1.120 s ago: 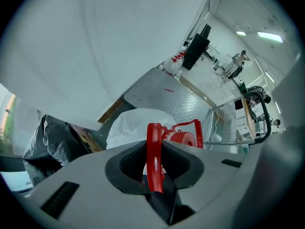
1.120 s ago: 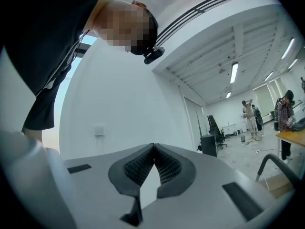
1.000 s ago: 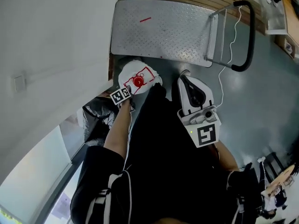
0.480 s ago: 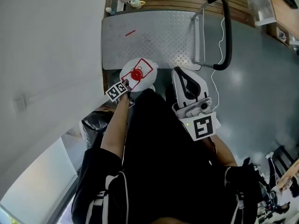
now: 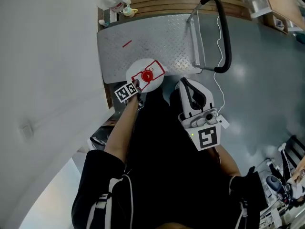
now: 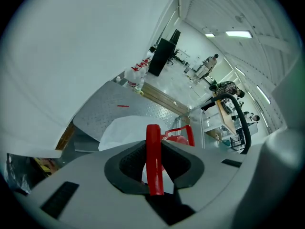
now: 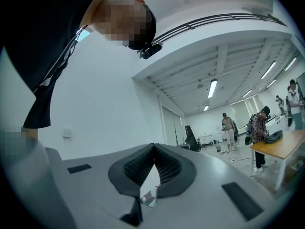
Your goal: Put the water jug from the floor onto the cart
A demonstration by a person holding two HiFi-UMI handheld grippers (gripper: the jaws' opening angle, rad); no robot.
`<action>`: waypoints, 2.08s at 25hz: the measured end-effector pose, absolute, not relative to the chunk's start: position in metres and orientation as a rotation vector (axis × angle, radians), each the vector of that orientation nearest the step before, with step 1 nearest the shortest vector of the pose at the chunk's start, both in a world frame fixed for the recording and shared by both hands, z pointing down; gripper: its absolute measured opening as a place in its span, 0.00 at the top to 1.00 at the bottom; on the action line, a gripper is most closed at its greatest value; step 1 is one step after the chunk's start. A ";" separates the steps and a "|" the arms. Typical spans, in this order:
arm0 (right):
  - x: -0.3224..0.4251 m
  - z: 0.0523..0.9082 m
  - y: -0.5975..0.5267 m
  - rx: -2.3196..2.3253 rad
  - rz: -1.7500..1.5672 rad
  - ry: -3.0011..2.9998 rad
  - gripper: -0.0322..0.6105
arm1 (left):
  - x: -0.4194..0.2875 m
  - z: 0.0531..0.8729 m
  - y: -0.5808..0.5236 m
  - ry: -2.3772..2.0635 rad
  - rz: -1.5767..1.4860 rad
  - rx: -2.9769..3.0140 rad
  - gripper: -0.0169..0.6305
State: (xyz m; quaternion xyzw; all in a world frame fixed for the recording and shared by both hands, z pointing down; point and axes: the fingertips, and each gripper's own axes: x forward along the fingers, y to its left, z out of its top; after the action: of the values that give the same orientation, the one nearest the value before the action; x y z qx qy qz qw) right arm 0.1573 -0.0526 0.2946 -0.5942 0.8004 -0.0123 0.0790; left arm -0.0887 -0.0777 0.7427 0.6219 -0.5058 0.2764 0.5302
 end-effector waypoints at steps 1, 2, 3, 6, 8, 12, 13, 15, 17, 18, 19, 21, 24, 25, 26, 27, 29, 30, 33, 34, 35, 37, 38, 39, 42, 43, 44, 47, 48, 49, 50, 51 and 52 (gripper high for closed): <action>0.157 0.294 -0.056 -1.806 -0.039 2.383 0.93 | -0.083 0.745 -0.084 -1.188 0.670 1.490 0.83; 0.156 0.293 -0.062 -1.834 -0.041 2.368 0.93 | -0.080 0.746 -0.093 -1.172 0.678 1.493 0.83; 0.154 0.294 -0.069 -1.860 -0.046 2.352 0.93 | -0.079 0.748 -0.102 -1.164 0.682 1.495 0.82; 0.143 0.296 -0.085 -1.928 -0.050 2.313 0.93 | -0.084 0.755 -0.129 -1.148 0.683 1.508 0.82; 0.140 0.294 -0.089 -1.974 -0.027 2.295 0.93 | -0.083 0.761 -0.142 -1.122 0.686 1.522 0.82; 0.140 0.300 -0.092 -2.101 -0.013 2.235 0.93 | -0.071 0.771 -0.170 -1.046 0.693 1.578 0.82; 0.139 0.304 -0.092 -2.137 -0.017 2.216 0.93 | -0.066 0.773 -0.177 -1.023 0.689 1.602 0.82; 0.142 0.310 -0.093 -2.197 -0.033 2.177 0.93 | -0.054 0.774 -0.188 -0.977 0.689 1.645 0.82; 0.147 0.309 -0.096 -2.236 -0.032 2.142 0.93 | -0.037 0.772 -0.197 -0.934 0.707 1.677 0.82; 0.149 0.307 -0.099 -2.249 -0.026 2.128 0.93 | -0.031 0.771 -0.202 -0.912 0.715 1.691 0.82; 0.149 0.305 -0.101 -2.258 -0.017 2.120 0.93 | -0.026 0.770 -0.205 -0.893 0.719 1.701 0.82; 0.145 0.303 -0.106 -2.268 -0.003 2.118 0.93 | -0.018 0.767 -0.211 -0.859 0.711 1.716 0.82; 0.140 0.303 -0.110 -2.280 0.011 2.122 0.93 | -0.004 0.762 -0.217 -0.810 0.682 1.727 0.82; 0.140 0.303 -0.111 -2.287 0.012 2.118 0.93 | 0.001 0.761 -0.219 -0.796 0.670 1.728 0.82; 0.140 0.303 -0.112 -2.294 0.012 2.112 0.93 | 0.005 0.760 -0.222 -0.785 0.659 1.731 0.82; 0.141 0.303 -0.113 -2.302 0.013 2.107 0.93 | 0.009 0.760 -0.225 -0.775 0.646 1.734 0.82; 0.141 0.303 -0.113 -2.316 0.014 2.099 0.93 | 0.014 0.761 -0.232 -0.760 0.611 1.739 0.82; 0.141 0.303 -0.114 -2.323 0.014 2.096 0.93 | 0.015 0.763 -0.236 -0.753 0.592 1.741 0.82; 0.141 0.303 -0.113 -2.343 0.005 2.090 0.93 | 0.016 0.768 -0.249 -0.742 0.528 1.760 0.82; 0.141 0.303 -0.114 -2.351 0.003 2.092 0.93 | 0.015 0.769 -0.254 -0.739 0.499 1.763 0.82; 0.141 0.303 -0.114 -2.359 0.002 2.094 0.93 | 0.013 0.771 -0.259 -0.738 0.471 1.763 0.82; 0.142 0.307 -0.113 -2.372 -0.002 2.102 0.93 | 0.011 0.773 -0.270 -0.741 0.435 1.765 0.82; 0.143 0.308 -0.112 -2.376 -0.007 2.104 0.93 | 0.010 0.773 -0.273 -0.746 0.428 1.765 0.82; 0.143 0.310 -0.111 -2.378 -0.012 2.106 0.93 | 0.007 0.774 -0.275 -0.750 0.427 1.766 0.82; 0.143 0.311 -0.109 -2.380 -0.020 2.111 0.93 | -0.006 0.777 -0.278 -0.743 0.447 1.789 0.82; 0.144 0.311 -0.110 -2.382 -0.021 2.111 0.93 | -0.012 0.779 -0.279 -0.738 0.455 1.796 0.82; 0.145 0.311 -0.110 -2.386 -0.022 2.110 0.93 | -0.020 0.782 -0.281 -0.739 0.462 1.796 0.82; 0.147 0.313 -0.110 -2.393 -0.031 2.111 0.93 | -0.048 0.794 -0.287 -0.794 0.489 1.763 0.82; 0.147 0.313 -0.110 -2.393 -0.033 2.115 0.93 | -0.057 0.798 -0.288 -0.814 0.508 1.755 0.82; 0.147 0.314 -0.109 -2.393 -0.033 2.123 0.93 | -0.063 0.801 -0.288 -0.823 0.530 1.751 0.82; 0.146 0.314 -0.109 -2.392 -0.030 2.130 0.93 | -0.066 0.804 -0.288 -0.819 0.547 1.750 0.82; 0.144 0.315 -0.109 -2.390 -0.025 2.136 0.93 | -0.067 0.806 -0.289 -0.808 0.556 1.747 0.82; 0.141 0.316 -0.108 -2.390 -0.022 2.143 0.93 | -0.068 0.808 -0.289 -0.798 0.559 1.743 0.82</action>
State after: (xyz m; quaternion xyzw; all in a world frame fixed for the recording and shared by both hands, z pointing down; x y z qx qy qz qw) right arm 0.1411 -0.1081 0.3162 -0.7441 0.6672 -0.0067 -0.0341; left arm -0.0678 -0.2885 0.8079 0.7337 -0.3361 0.2352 0.5416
